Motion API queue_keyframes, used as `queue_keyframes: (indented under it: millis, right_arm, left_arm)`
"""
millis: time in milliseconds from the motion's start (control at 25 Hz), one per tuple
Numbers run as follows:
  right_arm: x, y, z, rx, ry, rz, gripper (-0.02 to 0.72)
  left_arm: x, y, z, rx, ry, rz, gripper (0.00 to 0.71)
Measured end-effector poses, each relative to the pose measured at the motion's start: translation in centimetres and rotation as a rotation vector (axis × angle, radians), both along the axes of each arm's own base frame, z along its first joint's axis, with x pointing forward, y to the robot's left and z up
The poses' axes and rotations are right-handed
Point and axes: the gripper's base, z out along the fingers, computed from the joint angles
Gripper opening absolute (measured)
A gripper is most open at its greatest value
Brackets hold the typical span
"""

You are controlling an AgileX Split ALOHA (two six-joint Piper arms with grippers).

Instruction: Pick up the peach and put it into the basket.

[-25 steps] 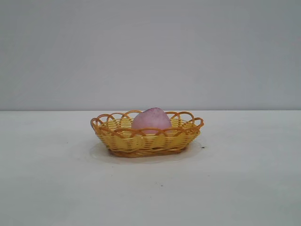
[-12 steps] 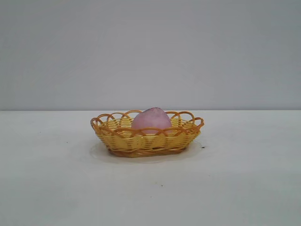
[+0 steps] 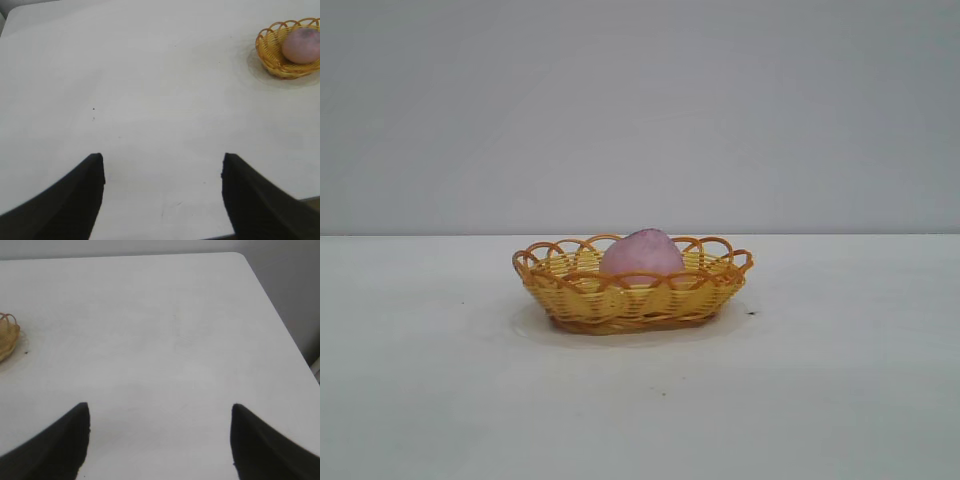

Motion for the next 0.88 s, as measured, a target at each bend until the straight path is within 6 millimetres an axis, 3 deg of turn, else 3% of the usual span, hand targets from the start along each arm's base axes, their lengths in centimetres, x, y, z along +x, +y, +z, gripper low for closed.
queue_keyframes:
  millis: [880]
  right_arm:
    - [0.01, -0.01, 0.0, 0.0, 0.0, 0.015, 0.506]
  left_arm:
    - [0.0, 0.0, 0.0, 0.0, 0.0, 0.0, 0.471]
